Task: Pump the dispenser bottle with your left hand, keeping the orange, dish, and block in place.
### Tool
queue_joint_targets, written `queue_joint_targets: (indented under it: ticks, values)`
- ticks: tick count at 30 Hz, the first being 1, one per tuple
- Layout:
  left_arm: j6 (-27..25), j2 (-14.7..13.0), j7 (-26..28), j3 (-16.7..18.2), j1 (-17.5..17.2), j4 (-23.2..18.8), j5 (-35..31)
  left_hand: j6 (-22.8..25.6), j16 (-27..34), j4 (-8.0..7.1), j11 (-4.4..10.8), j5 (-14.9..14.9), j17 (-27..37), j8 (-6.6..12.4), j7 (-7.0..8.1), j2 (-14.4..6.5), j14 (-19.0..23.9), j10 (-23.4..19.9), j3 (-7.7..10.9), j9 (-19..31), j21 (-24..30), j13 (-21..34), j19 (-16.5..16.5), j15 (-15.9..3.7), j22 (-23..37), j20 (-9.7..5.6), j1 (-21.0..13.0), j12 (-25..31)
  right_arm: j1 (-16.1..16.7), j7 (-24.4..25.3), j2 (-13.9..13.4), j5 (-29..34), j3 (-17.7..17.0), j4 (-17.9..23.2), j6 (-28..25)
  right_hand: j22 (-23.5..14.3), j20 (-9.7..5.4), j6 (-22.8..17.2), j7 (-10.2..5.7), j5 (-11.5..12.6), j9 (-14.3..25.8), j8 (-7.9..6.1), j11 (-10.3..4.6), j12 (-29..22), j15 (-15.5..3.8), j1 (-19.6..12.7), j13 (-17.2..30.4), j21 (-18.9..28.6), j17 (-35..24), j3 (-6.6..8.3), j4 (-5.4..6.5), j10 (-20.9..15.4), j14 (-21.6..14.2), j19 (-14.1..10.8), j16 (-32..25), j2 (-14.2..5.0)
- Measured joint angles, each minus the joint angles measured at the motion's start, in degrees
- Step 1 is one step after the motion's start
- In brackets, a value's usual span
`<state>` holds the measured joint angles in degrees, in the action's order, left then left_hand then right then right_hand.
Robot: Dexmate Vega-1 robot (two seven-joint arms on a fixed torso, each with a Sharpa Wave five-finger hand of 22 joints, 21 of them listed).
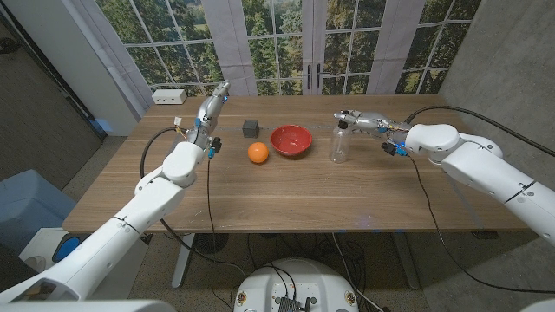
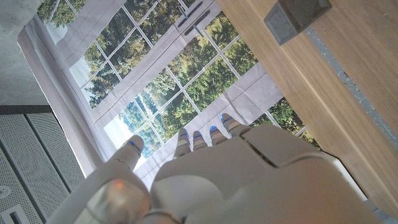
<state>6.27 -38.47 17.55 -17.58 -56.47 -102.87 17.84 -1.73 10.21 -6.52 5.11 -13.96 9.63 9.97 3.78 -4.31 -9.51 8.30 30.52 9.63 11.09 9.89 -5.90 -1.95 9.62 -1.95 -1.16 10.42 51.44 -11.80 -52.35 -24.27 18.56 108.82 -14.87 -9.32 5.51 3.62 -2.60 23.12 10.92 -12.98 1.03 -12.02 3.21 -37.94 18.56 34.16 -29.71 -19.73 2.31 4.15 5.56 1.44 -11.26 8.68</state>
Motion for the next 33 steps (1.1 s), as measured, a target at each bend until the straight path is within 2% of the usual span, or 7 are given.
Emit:
queue_joint_targets:
  ticks: [4,10,12,13,21,26,33]
  values:
    - [0.00,-0.14,0.05,0.21,-0.45,-0.30,0.12,0.00,0.00,0.00,0.00,0.00,0.00,0.00,0.00,0.00,0.00,0.00,0.00,0.00,0.00,0.00,0.00,0.00,0.00,0.00,0.00,0.00,1.15,1.44,1.35,-2.75,-0.70,-2.35,5.52,0.00,-0.21,-4.30,1.07,0.41,0.00,-1.00,-0.46,-0.54,-0.25,1.28,-1.01,-0.93,1.57,0.94,0.94,-2.98,-2.05,-1.09,-0.66,-1.33]
    - [0.00,-0.32,0.01,0.43,-0.82,-0.51,0.31,0.00,0.00,0.00,0.00,0.00,0.00,0.00,0.00,0.00,0.00,0.00,0.00,0.00,0.00,0.00,0.13,0.00,0.00,-0.13,0.00,0.00,2.26,2.36,4.75,-5.99,-1.51,-7.39,12.58,-0.17,-0.87,-10.58,2.24,0.83,0.00,-1.86,-0.92,-1.90,-1.07,2.80,-2.81,-1.89,4.22,2.54,3.18,-8.96,-6.96,-6.23,-2.03,-6.91]
    - [0.01,-0.32,-0.04,0.43,-0.82,-0.51,0.39,0.00,0.00,0.00,0.00,0.00,0.00,0.00,0.00,0.00,0.00,0.00,0.00,0.00,0.00,0.00,0.21,0.00,0.00,-0.21,0.00,0.00,2.50,2.36,6.24,-5.99,-1.72,-9.34,12.58,-0.17,-1.16,-13.17,1.57,0.78,-0.12,-2.21,-1.32,-2.06,-1.39,2.98,-3.46,-2.51,5.26,3.25,3.88,-11.01,-8.51,-7.97,-2.39,-9.17]
    - [0.14,-0.46,-0.06,0.70,-1.11,-0.57,0.45,0.00,0.00,0.00,0.00,0.00,0.00,0.00,0.00,0.00,0.00,0.00,0.00,0.00,0.00,0.00,0.34,0.00,0.00,-0.07,0.00,0.00,2.62,2.32,6.83,-8.28,-1.78,-9.95,17.83,-0.17,-1.48,-15.04,0.78,0.38,-0.22,-2.45,-1.57,-2.18,-1.65,2.74,-3.87,-2.89,5.95,3.74,4.04,-12.28,-9.36,-8.98,-2.41,-10.38]
    - [3.74,0.29,-0.98,1.24,-1.48,1.21,1.37,2.71,0.40,0.50,-0.14,0.00,0.00,0.63,-0.61,-0.15,3.60,-2.99,0.51,0.00,0.77,0.00,4.41,-0.05,0.00,0.23,-0.31,0.84,3.75,3.61,11.02,-11.20,-2.25,-14.10,25.98,-0.22,-3.89,-21.27,0.67,-3.95,-0.27,-1.82,-2.59,-2.39,-4.48,-3.16,-5.82,-4.72,9.49,11.08,1.45,-18.10,-14.03,-13.79,-3.04,-18.90]
    - [7.02,1.79,-3.33,1.80,-1.41,3.70,4.80,4.63,0.40,1.58,-1.04,0.00,0.00,0.63,-1.34,-0.53,6.47,-5.15,1.58,0.00,1.00,0.00,7.39,-0.08,0.00,0.84,-1.29,1.28,4.29,4.82,12.82,-12.21,-2.37,-15.46,28.86,-0.45,-4.76,-22.58,1.99,-5.32,-0.27,-1.82,-2.12,-2.39,-4.85,-3.67,-6.23,-5.14,9.79,15.07,1.42,-20.36,-15.42,-15.09,-3.81,-20.61]
    - [9.05,2.71,-5.92,2.20,-0.63,6.20,8.53,5.02,0.40,2.23,-1.33,0.00,0.00,0.62,-1.74,-0.68,7.30,-6.05,1.88,0.00,0.99,0.00,8.50,-0.07,0.00,0.93,-1.74,1.28,5.04,7.91,15.08,-12.44,-2.62,-16.90,32.13,-0.45,-4.59,-22.65,2.07,-6.76,-0.26,-0.95,-1.12,-2.39,-4.80,-2.12,-6.32,-5.75,9.62,16.99,2.65,-21.36,-15.97,-15.26,-3.88,-20.28]
